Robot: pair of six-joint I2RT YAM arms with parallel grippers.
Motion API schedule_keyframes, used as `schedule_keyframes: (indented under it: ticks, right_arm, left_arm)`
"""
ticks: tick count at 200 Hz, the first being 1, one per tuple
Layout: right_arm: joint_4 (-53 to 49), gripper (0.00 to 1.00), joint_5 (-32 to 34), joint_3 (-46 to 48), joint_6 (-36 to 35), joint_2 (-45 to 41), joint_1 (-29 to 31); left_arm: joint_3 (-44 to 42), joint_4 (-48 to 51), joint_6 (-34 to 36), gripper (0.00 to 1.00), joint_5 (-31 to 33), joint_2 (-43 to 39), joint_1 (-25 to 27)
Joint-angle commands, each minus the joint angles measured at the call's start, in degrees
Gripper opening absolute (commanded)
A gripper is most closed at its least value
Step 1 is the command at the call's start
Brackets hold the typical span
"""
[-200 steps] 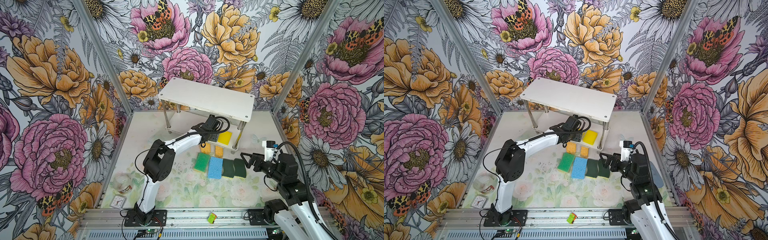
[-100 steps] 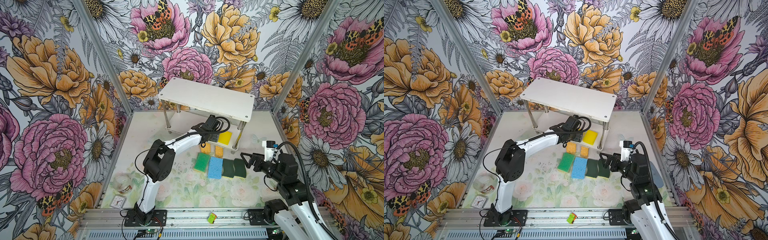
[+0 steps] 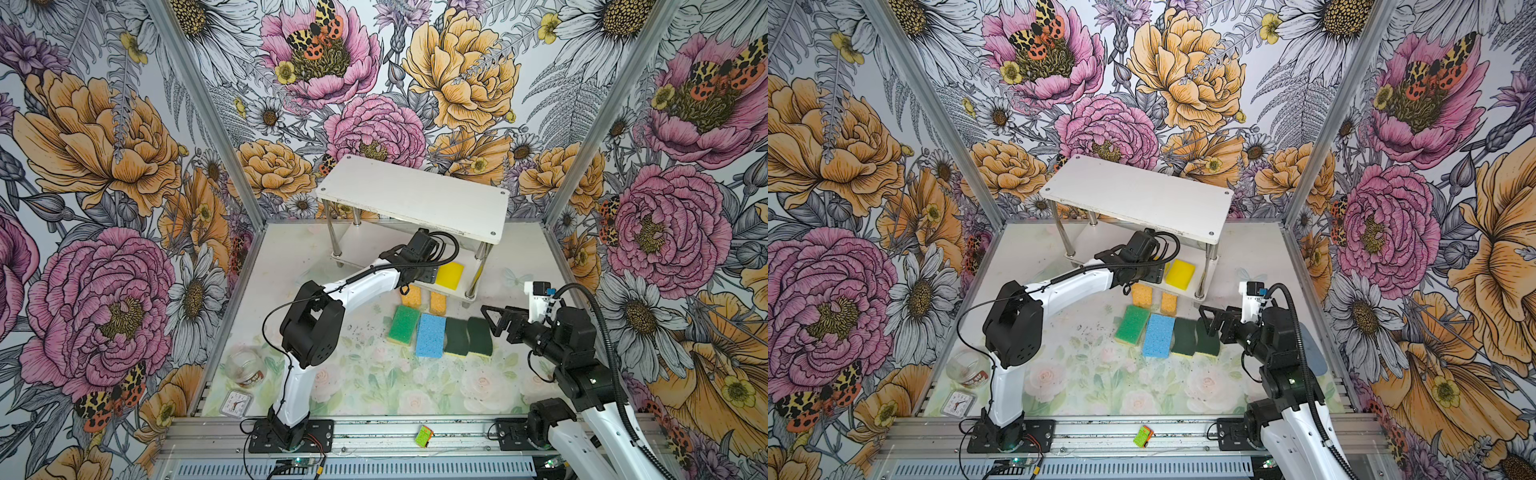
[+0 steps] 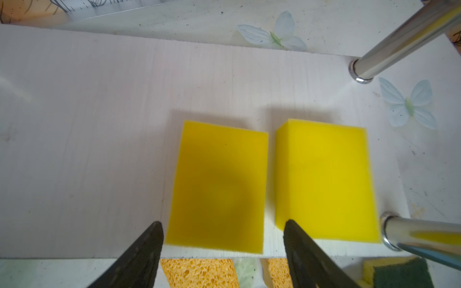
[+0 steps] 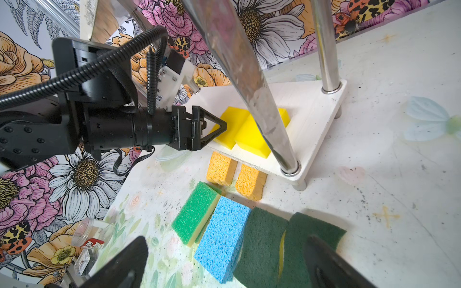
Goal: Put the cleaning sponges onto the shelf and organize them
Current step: 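Withdraw the left gripper from the shelf toward the sponge row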
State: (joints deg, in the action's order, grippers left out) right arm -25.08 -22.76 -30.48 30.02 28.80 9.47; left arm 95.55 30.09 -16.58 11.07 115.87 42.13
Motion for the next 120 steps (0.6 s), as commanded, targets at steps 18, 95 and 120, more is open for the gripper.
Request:
schedule_keyframes:
  ticks: [18,95,120]
  right_arm:
    - [-0.1,1.0,-0.4,0.2,0.2,-1.0,0.3]
    - [-0.1,1.0,-0.5,-0.1,0.4,-0.9,0.3]
    - [0.1,1.0,-0.4,-0.1,0.3,-0.2,0.3]
  left_arm:
    - [-2.4,-1.5,-0.2,0.99,0.6,-5.1,-0.8]
    - [-9.4,-1.5,0.0,0.99,0.6,-11.0,-0.8]
    - [-14.1,-1.5,-0.2,0.99,0.2,-17.4,-0.4]
